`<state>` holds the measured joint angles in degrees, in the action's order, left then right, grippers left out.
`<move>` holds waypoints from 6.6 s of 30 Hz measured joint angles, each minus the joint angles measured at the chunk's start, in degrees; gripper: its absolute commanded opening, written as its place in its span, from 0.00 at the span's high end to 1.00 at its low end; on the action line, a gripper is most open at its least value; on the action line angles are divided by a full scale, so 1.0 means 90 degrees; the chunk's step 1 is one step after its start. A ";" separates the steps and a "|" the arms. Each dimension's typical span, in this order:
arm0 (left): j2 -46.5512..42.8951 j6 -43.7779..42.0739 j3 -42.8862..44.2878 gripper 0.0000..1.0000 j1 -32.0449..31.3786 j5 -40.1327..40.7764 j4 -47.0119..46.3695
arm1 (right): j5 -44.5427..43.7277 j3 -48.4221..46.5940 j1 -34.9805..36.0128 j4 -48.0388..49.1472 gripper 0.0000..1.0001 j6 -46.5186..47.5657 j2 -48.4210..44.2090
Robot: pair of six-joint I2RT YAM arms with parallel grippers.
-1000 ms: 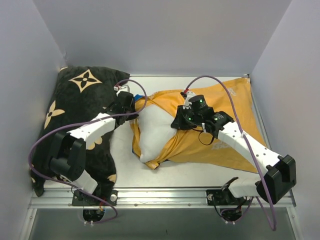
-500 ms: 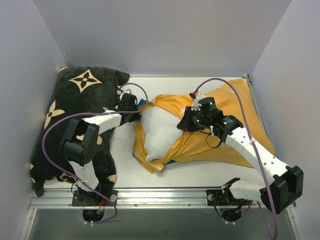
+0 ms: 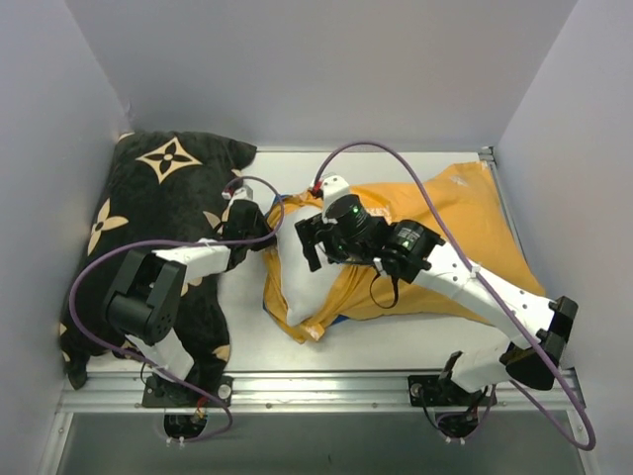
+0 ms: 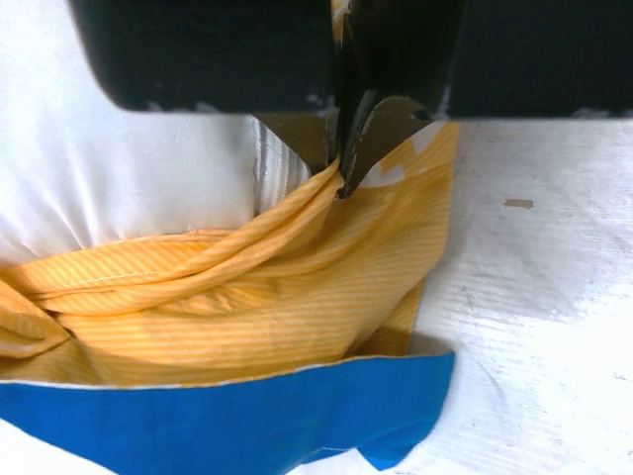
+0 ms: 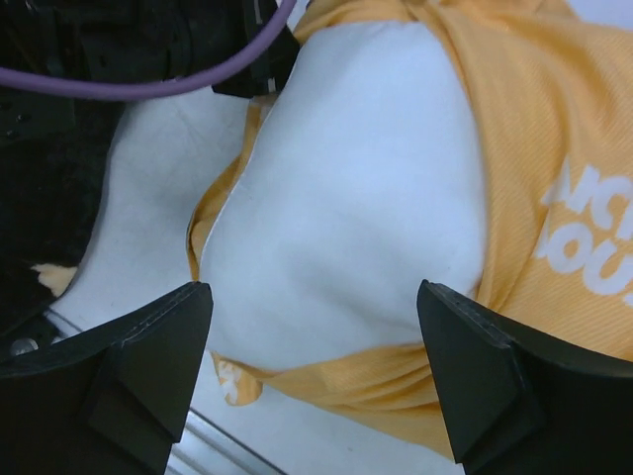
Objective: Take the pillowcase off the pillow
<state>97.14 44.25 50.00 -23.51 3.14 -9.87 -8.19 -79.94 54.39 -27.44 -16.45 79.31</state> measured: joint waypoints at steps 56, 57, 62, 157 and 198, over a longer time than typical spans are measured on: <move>0.0746 0.0605 0.0396 0.20 0.0430 -0.1734 -0.1214 | 0.2812 0.0398 -0.2749 0.1503 1.00 -0.1350 -0.0219; 0.0549 0.0629 0.0265 0.18 0.0440 -0.1736 -0.1246 | 0.2902 0.0355 -0.2800 0.1562 1.00 -0.1433 -0.0083; -0.0964 0.0699 -0.0138 0.02 0.0568 -0.1678 -0.1353 | 0.3215 0.0328 -0.2849 0.1710 1.00 -0.1758 0.0330; -0.1673 0.0505 -0.0168 1.00 -0.0061 -0.2654 -0.0019 | 0.0901 -0.0947 -0.2285 -0.0245 0.35 -0.1299 0.0085; -0.2771 -0.0682 0.1817 1.00 0.1411 -0.3123 0.2861 | 0.0818 -0.0435 -0.3007 -0.0585 0.16 -0.0784 0.0121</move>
<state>72.20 38.11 66.35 -10.81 -24.97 15.88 -0.82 -83.85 27.33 -32.71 -23.51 80.40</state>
